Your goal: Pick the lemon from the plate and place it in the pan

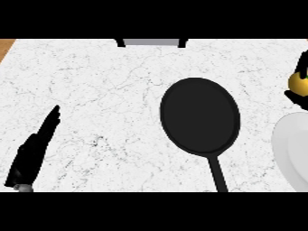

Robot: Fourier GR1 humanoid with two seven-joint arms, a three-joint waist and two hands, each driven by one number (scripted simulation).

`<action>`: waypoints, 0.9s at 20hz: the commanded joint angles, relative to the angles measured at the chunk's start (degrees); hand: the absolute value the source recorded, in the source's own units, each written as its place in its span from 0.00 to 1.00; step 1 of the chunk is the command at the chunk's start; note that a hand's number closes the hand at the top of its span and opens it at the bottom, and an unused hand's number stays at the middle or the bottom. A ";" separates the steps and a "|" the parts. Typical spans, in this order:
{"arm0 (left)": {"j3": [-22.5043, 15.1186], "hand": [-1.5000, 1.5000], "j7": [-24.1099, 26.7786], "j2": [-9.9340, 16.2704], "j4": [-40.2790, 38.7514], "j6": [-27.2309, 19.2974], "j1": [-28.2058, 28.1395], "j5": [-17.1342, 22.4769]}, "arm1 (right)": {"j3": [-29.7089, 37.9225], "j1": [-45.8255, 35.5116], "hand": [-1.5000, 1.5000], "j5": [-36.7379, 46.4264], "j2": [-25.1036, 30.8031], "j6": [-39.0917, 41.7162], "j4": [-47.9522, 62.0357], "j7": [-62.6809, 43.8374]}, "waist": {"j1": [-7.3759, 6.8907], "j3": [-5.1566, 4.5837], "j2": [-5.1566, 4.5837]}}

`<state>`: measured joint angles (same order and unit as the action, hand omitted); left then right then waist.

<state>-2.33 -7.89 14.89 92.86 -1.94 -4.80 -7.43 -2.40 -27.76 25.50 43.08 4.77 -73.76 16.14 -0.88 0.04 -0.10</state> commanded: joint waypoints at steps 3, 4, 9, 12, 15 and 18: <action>1.01 0.50 -1.07 -0.03 -1.07 0.56 2.49 0.01 | -5.46 -8.50 1.00 -0.40 -10.00 4.86 -2.54 -8.97 | 0.01 -0.09 0.03; 1.70 0.50 -2.79 -0.06 1.55 0.88 1.82 1.02 | -4.91 -8.60 1.00 0.51 -10.97 3.83 1.21 -6.61 | -0.07 -0.05 0.01; 0.40 0.50 -3.15 -0.93 1.25 0.09 2.15 -1.42 | -8.67 -13.58 1.00 2.84 -20.89 3.04 5.77 -12.41 | -0.10 -0.05 -0.03; -0.79 0.50 0.68 -1.01 1.71 1.63 -1.56 -1.24 | -9.13 -18.00 1.00 3.42 -25.96 2.11 14.07 -11.67 | -0.85 -0.04 -0.17; -0.78 0.50 -0.76 -2.18 0.11 0.24 0.76 -2.22 | -12.64 -20.21 1.00 8.57 -30.83 -1.00 21.97 -12.02 | -1.16 -0.03 -0.39; 0.26 0.50 -1.41 -2.58 -2.42 -0.64 3.84 -3.22 | -12.93 -22.50 1.00 11.35 -32.30 -1.43 27.60 -9.79 | -0.31 -0.04 -0.24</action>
<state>-2.02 -8.55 13.26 91.96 -1.66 -2.95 -9.38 -14.18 -46.19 33.46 14.20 4.34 -54.16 5.21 -1.37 0.00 -0.32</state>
